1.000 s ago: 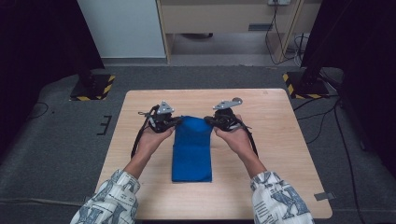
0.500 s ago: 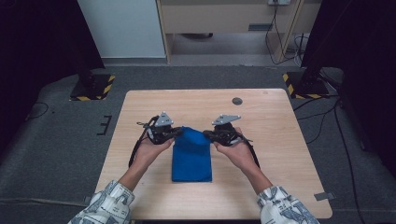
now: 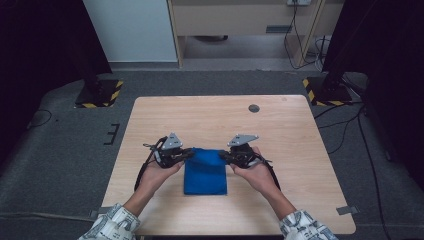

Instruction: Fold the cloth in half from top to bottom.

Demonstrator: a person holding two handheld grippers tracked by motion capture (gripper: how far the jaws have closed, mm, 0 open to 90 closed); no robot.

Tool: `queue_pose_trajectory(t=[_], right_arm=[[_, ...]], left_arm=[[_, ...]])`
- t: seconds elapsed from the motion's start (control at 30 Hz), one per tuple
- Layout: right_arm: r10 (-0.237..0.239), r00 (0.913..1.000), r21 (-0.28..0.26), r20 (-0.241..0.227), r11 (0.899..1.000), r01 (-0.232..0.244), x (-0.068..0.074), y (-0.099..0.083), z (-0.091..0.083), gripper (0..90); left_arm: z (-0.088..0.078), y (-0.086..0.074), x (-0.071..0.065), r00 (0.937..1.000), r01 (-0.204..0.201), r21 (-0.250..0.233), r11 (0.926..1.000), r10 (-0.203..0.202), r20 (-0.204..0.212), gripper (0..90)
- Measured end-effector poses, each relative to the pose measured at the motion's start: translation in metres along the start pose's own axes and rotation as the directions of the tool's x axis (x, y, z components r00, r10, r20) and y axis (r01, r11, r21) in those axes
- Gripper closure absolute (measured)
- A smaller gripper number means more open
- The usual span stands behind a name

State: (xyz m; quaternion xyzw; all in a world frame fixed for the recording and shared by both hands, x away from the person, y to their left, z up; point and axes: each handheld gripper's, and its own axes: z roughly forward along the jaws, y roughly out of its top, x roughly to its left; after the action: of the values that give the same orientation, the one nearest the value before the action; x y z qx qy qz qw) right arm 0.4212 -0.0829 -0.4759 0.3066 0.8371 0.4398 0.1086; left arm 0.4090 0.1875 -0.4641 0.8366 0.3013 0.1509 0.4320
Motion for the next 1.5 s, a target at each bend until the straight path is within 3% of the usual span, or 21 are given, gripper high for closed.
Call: queue_pose_trajectory(t=[0.23,0.33,0.67,0.77,0.93,1.5], right_arm=[[-0.006,0.9999,0.0,-0.008,1.0,0.006,0.006,-0.006,-0.002,87.7],[-0.014,0.9998,0.001,-0.012,1.0,0.014,0.009,-0.008,-0.004,87.7],[-0.042,0.9988,0.013,-0.025,0.999,0.043,0.023,-0.016,-0.006,87.4],[-0.05,0.9982,0.029,-0.033,0.998,0.051,0.026,-0.021,-0.004,87.3],[-0.058,0.9978,0.038,-0.031,0.997,0.06,0.028,-0.025,-0.004,86.8],[-0.053,0.9956,0.044,-0.077,0.997,0.057,0.045,-0.037,-0.003,85.8]], left_arm=[[-0.005,-0.01,-0.006,0.9999,0.008,0.004,1.0,-0.008,0.008,80.8],[-0.009,-0.015,-0.009,0.999,0.037,-0.007,0.9993,-0.037,0.027,80.4],[-0.017,-0.027,-0.024,0.9992,0.024,0.001,0.9997,-0.024,0.032,78.4],[-0.017,-0.033,-0.027,0.9985,0.028,0.015,0.9995,-0.029,0.046,76.4],[-0.014,-0.04,-0.034,0.9988,-0.001,0.05,0.9988,-0.002,0.049,72.3],[-0.021,-0.049,-0.037,0.998,-0.008,0.084,0.9964,0.002,0.064,73.1]])
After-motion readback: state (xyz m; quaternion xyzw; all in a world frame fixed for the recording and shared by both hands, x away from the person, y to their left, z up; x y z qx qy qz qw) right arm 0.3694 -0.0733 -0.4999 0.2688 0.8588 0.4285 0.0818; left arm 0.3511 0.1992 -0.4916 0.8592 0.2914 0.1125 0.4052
